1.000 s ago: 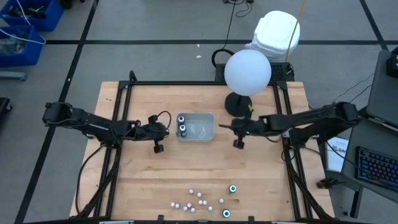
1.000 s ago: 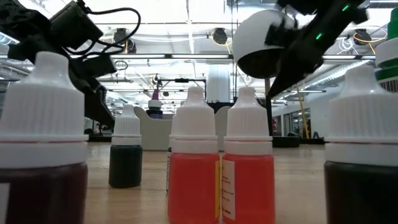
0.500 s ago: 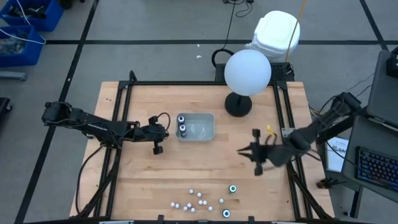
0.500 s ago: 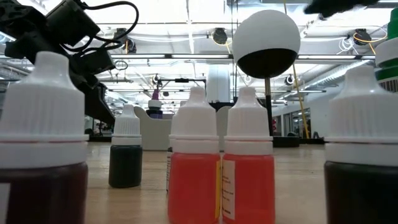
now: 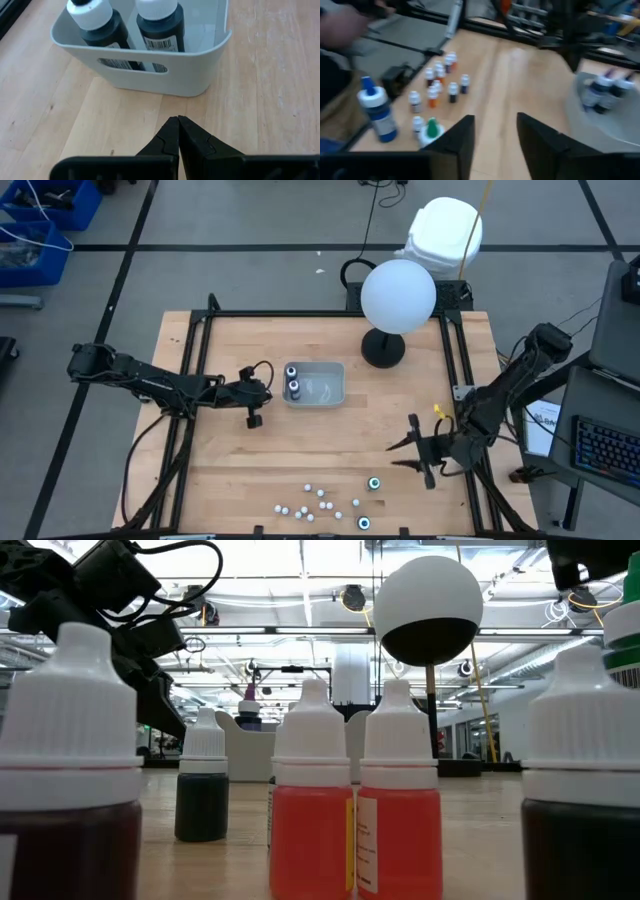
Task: Pick & Place food coloring
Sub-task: Put the large green food coloring bottle into the gray bin
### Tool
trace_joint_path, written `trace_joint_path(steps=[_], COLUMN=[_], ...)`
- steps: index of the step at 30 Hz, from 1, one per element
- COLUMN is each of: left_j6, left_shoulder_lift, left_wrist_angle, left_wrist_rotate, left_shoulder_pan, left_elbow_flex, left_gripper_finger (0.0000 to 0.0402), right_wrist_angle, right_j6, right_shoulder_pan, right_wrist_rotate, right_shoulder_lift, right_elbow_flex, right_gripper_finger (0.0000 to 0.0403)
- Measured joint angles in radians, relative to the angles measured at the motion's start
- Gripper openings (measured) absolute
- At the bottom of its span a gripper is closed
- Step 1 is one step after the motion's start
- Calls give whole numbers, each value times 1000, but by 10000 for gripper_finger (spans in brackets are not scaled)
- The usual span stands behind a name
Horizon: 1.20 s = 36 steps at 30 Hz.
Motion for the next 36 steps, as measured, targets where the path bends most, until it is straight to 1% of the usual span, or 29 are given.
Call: trace_joint_path(steps=[4, 7, 11, 14, 20, 28, 31, 36], left_j6=[3, 7, 7, 7, -1, -2, -2, 3], left_shoulder_lift=[0, 0, 0, 0, 0, 0, 0, 0], left_wrist_angle=[4, 4, 4, 4, 2, 0, 0, 0], left_wrist_rotate=[0, 0, 0, 0, 0, 1, 1, 1], left_shoulder_pan=[0, 0, 0, 0, 0, 0, 0, 0], left_elbow_flex=[0, 0, 0, 0, 0, 0, -1, -1], left_gripper_finger=[10, 10, 10, 10, 10, 10, 10, 10], right_wrist_angle=[191, 281, 368, 398, 457, 591, 614, 621], right_j6=[-33, -50, -54, -55, -61, -32, -13, 48], right_shoulder_pan=[0, -2, -16, -25, -34, -34, -34, -41], right_wrist_rotate=[-54, -54, -55, -68, -160, -159, -160, -161], right_shoulder_lift=[0, 8, 54, 121, 272, 405, 444, 473], right_elbow_flex=[-105, -154, -161, -140, -84, -59, -59, -59], right_gripper_finger=[213, 251, 291, 309, 317, 318, 318, 318])
